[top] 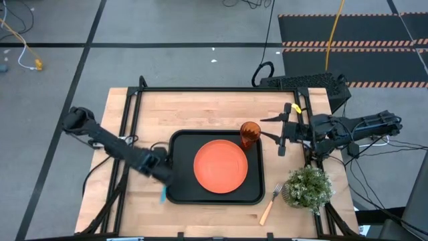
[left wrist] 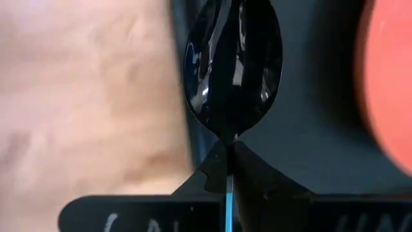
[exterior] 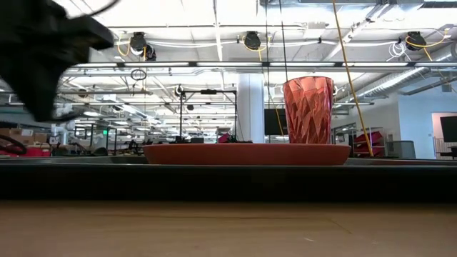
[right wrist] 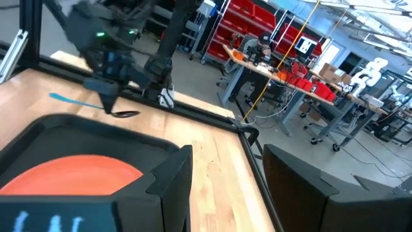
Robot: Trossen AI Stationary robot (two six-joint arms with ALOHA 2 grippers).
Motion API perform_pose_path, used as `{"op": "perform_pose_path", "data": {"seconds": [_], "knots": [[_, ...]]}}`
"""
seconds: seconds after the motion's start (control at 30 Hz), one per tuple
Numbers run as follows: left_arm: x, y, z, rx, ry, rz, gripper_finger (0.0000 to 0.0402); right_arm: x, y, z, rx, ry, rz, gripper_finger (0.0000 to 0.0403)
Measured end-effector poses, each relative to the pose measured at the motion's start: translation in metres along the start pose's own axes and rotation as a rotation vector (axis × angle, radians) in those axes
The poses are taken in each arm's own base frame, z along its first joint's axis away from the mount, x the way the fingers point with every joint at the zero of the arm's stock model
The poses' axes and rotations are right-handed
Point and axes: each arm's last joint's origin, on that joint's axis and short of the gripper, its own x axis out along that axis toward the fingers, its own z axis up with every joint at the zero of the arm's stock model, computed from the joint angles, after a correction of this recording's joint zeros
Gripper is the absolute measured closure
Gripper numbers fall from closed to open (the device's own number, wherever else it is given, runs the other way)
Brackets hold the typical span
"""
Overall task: Pick and place plate/cup/fork/spoon on tray
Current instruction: Put the blue spoon on the black serving tray
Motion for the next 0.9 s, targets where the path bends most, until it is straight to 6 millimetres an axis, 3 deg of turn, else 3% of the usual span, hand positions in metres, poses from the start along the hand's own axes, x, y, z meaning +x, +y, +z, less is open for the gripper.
{"op": "perform_pose_path", "data": {"seconds": [0.2,0.4,0.67,0.9], "knots": [[0.011,-0.017,0.040,0.040,-0.040,-0.013,0.0394,-0.002,0.000,-0.002,-0.021,0.019,0.006,0.0222],[0.023,-0.021,0.063,0.074,-0.074,0.043,0.0394,-0.005,-0.001,-0.003,-0.026,0.024,0.008,0.0222],[0.053,-0.028,0.070,0.114,-0.070,0.142,0.0394,-0.005,-0.001,-0.004,-0.027,0.034,0.010,0.0222],[0.067,-0.037,0.074,0.122,-0.054,0.109,0.0394,-0.005,-0.001,-0.004,-0.023,0.034,0.010,0.0222]]}}
